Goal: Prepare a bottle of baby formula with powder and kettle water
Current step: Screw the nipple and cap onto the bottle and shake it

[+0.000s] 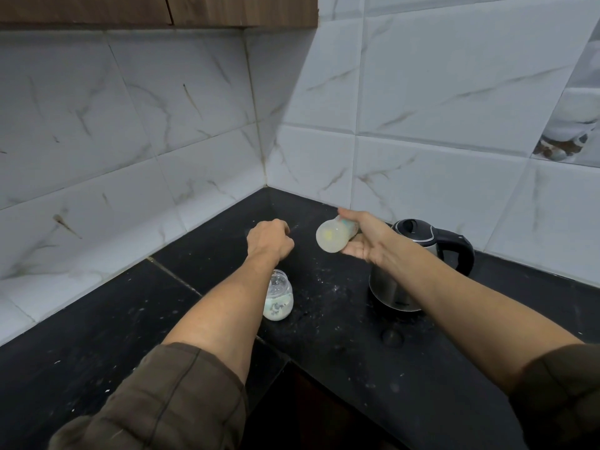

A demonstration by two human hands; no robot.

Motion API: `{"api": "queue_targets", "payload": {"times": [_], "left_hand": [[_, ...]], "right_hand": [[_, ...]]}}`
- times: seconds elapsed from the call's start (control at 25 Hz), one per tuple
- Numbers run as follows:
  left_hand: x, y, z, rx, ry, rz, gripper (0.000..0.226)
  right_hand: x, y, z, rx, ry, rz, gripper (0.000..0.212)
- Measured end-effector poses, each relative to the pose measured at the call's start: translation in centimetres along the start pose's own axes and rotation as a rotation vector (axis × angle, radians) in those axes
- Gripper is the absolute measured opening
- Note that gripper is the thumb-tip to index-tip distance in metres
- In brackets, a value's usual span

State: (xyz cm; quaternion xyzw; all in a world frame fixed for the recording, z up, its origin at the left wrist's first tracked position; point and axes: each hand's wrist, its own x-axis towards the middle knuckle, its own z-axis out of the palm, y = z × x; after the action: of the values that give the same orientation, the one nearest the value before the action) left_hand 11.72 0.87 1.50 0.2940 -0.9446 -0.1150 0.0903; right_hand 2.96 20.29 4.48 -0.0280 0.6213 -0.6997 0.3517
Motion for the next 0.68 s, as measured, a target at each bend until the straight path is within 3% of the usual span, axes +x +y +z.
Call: {"api": "queue_targets", "payload": {"times": [0.2, 0.44, 0.52, 0.6, 0.68], "left_hand": [[0.2, 0.2, 0.1, 0.002, -0.010, -0.001, 0.041], [0.4, -0.1, 0.1, 0.003, -0.002, -0.010, 0.042], [0.5, -0.1, 0.2, 0.005, -0.009, -0.011, 0.042], [0.5, 0.2, 0.1, 0.005, -0.019, -0.013, 0.041], [0.6, 0.3, 0.0, 0.006, -0.020, -0.010, 0.041]], "right_hand": [[-1.1, 0.3, 0.3, -0.269, -0.217, 0.024, 0.040], [0.3, -1.8, -0.5, 0.328, 0.019, -0.303, 0.046], [-0.3, -1.7, -0.4, 0.253, -0.087, -0.351, 0.039], [-0.6, -1.1, -0.4, 0.053, -0.271, -0.368, 0.053], [-0.5, -1.2, -0.5, 0.083, -0.331, -0.426, 0.064]]}}
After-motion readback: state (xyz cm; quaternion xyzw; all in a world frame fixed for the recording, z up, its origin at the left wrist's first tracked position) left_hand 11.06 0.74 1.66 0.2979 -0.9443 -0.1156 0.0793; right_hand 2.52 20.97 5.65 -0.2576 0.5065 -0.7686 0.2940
